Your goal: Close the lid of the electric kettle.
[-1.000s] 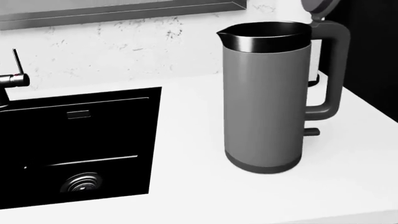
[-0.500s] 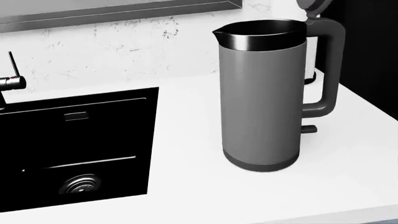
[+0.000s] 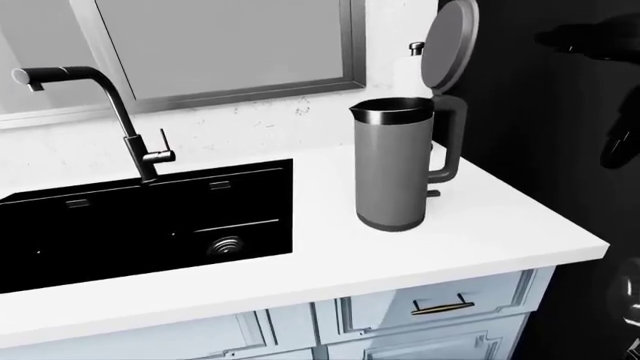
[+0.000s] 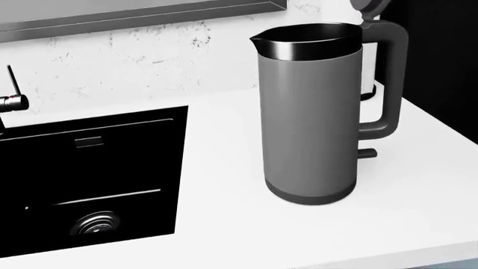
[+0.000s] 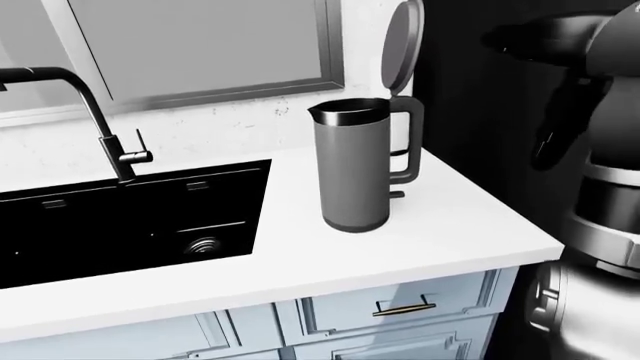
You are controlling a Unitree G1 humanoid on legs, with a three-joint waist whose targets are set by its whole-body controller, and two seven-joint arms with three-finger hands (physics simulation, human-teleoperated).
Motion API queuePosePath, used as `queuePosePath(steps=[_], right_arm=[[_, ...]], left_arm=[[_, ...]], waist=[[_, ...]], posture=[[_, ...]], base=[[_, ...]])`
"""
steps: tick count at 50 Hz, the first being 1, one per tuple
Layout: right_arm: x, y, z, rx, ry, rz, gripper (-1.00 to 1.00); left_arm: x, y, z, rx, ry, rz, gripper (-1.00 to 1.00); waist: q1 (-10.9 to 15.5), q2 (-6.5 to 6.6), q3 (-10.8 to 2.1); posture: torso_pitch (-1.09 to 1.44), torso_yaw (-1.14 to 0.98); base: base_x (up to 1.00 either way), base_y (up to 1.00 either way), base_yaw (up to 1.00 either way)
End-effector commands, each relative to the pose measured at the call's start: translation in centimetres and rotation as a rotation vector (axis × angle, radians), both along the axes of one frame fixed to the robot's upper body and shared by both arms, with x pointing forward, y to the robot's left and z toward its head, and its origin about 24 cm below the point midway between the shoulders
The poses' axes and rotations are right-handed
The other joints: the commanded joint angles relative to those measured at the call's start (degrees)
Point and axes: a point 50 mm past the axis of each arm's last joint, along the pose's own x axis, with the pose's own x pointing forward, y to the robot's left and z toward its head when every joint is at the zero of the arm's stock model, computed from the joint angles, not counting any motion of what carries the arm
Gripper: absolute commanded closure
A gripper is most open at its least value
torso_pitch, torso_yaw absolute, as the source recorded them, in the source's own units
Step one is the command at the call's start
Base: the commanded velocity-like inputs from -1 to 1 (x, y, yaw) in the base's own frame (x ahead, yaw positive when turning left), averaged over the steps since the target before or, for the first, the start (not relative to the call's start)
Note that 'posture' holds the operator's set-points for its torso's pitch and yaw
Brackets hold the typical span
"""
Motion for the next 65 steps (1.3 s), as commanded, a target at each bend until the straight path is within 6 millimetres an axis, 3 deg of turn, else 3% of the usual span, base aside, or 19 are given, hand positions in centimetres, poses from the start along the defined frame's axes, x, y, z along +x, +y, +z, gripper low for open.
queuePosePath(steps=[1, 28, 49, 65], right_arm=[[-0.4, 0.4, 1.4, -0.031, -0.065, 0.008, -1.0], [2.0, 1.8, 3.3, -0.176, -0.028, 0.043, -1.0], [3.9, 2.0, 2.2, -0.215, -0.012, 0.037, -1.0], [5.9, 3.4, 1.8, -0.214, -0.009, 0.04, -1.0]], left_arm=[[-0.2, -0.4, 0.8, 0.038, -0.03, -0.007, -1.0], [0.0, -0.4, 0.7, 0.035, -0.032, -0.007, -1.0], [-0.1, -0.3, 0.8, 0.037, -0.032, -0.004, -1.0], [0.0, -0.4, 0.8, 0.036, -0.036, -0.006, -1.0]], waist=[[0.0, -0.13, 0.36], [-0.1, 0.41, 0.53], [0.1, 0.49, 0.54], [0.2, 0.69, 0.46]], posture=[[-0.67, 0.0], [-0.67, 0.0], [-0.67, 0.0], [-0.67, 0.0]], base=[[0.0, 0.0, 0.0], [0.0, 0.0, 0.0], [0.0, 0.0, 0.0], [0.0, 0.0, 0.0]])
